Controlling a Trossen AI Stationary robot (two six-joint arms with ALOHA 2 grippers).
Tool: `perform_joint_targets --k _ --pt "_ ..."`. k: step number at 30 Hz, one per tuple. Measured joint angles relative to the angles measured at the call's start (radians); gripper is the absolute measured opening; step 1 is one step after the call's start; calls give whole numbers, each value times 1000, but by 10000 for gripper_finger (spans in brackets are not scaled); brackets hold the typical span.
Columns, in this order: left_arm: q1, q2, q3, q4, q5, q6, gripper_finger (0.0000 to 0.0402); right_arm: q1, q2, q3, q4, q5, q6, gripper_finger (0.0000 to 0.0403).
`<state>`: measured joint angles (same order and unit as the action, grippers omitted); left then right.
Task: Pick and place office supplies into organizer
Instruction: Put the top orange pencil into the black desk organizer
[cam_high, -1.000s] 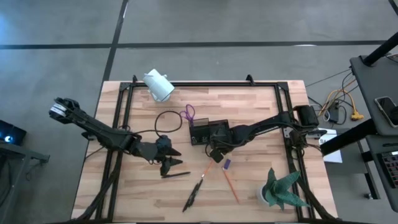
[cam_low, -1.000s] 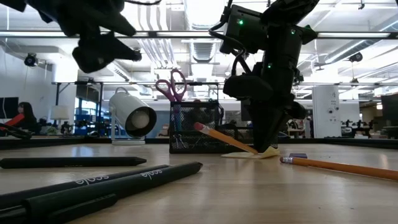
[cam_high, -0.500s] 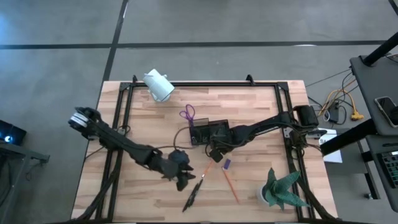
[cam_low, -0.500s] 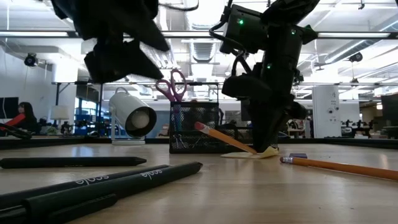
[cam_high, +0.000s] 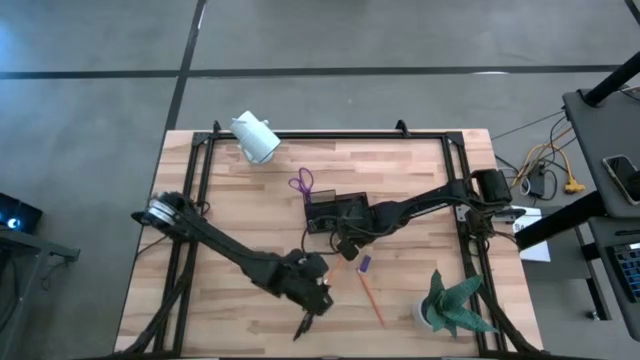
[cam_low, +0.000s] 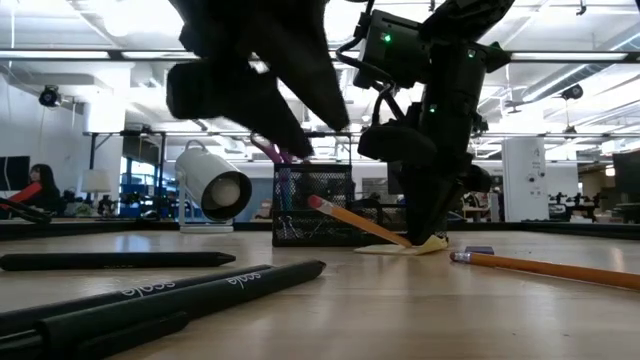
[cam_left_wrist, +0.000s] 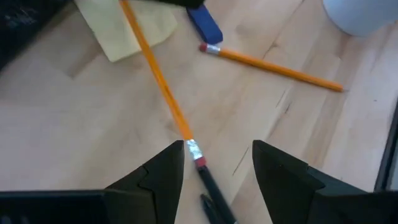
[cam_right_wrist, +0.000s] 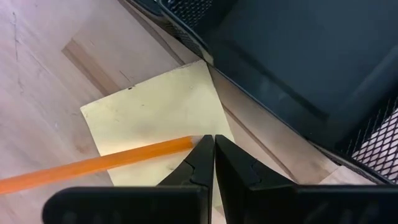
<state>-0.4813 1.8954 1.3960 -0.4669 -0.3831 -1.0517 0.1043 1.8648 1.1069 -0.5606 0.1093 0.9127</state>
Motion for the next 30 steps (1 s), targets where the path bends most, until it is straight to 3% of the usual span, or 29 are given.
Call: perform_joint_targets --k 10,30 --pt "-8 79 49 -64 9 -121 173 0 0 -2 11 0 -26 8" --pt "10 94 14 -62 -27 -123 173 0 0 -2 18 -14 -7 8"
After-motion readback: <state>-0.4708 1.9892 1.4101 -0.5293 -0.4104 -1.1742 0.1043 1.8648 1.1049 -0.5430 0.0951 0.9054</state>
